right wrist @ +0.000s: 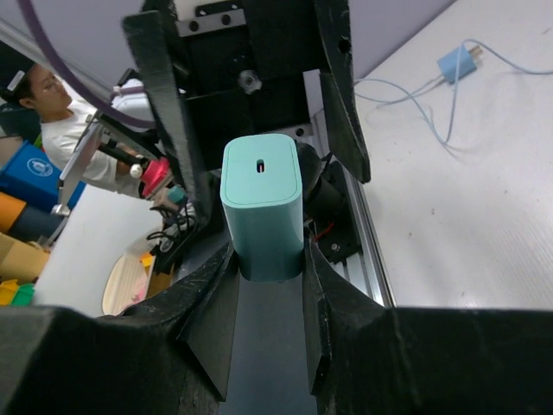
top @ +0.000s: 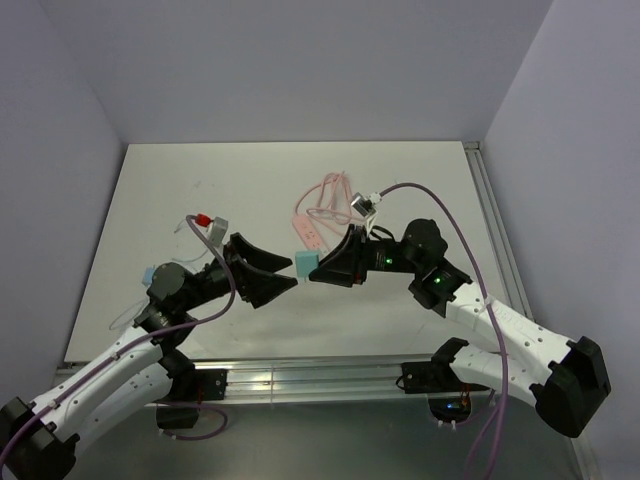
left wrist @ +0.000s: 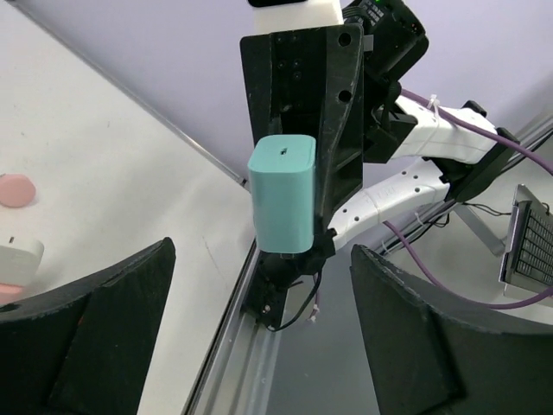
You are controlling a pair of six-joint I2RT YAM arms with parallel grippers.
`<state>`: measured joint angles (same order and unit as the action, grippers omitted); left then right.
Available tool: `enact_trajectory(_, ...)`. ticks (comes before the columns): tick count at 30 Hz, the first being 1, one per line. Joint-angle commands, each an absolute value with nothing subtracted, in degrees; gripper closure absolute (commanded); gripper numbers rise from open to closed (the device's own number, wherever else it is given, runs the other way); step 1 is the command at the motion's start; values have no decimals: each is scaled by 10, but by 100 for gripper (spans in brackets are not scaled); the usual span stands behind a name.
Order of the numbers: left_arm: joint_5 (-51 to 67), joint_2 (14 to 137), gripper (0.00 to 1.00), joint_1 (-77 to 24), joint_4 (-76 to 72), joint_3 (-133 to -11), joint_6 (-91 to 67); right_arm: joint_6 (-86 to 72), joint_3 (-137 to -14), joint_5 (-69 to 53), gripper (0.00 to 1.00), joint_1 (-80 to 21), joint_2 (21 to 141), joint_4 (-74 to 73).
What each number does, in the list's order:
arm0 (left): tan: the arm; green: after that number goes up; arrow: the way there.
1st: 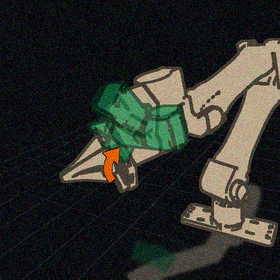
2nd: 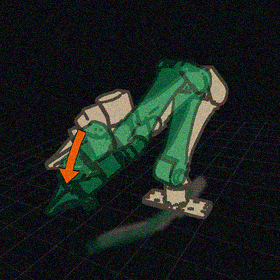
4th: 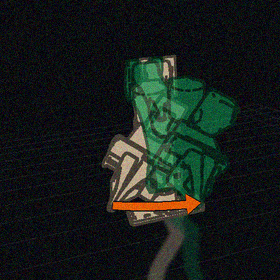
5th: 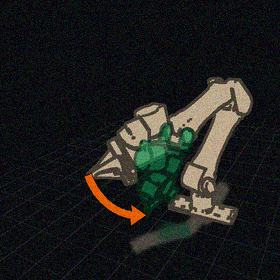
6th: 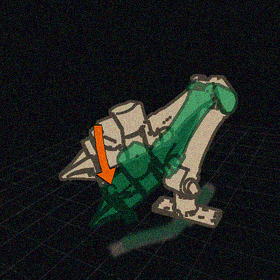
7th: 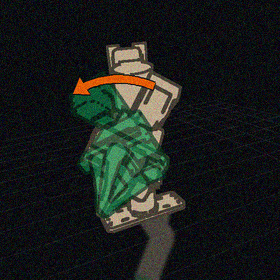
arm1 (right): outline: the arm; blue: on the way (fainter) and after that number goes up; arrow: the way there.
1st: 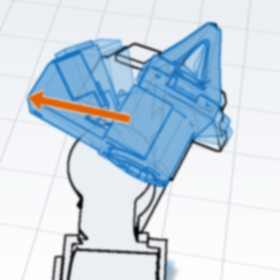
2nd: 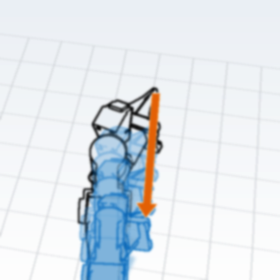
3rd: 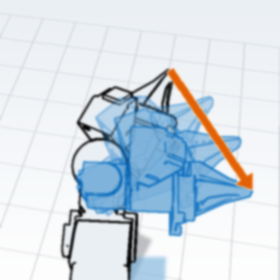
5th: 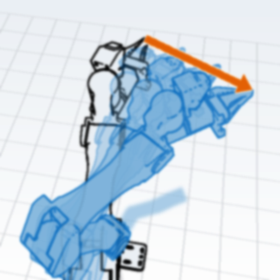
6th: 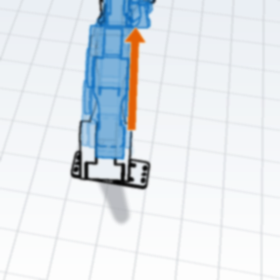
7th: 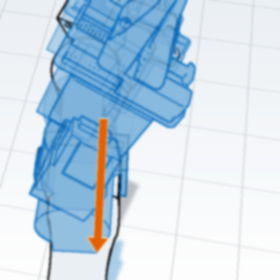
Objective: Insert the plug
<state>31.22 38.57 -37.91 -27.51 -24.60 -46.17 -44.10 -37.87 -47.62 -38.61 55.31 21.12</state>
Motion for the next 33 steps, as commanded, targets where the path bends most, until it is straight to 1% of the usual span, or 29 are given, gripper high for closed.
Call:
enact_trajectory(1,304,387,15,-381,-397,-230,-500,-461,-388,-473,100,-399,548,282)
enact_trajectory(4,299,389,19,-381,-438,-220,-518,-460,-392,-468,100,-406,555,283)
enact_trajectory(10,306,410,27,-381,-468,-226,-534,-462,-389,-456,100,-420,563,295)
enact_trajectory(14,308,417,33,-381,-477,-225,-541,-465,-388,-444,100,-427,567,309)
enact_trajectory(22,313,421,41,-381,-471,-231,-541,-468,-390,-425,100,-433,569,322)
enact_trajectory(26,323,431,49,-382,-479,-235,-544,-469,-392,-421,100,-438,576,325)
enact_trajectory(33,326,444,50,-388,-486,-236,-546,-462,-401,-413,100,-446,581,321)
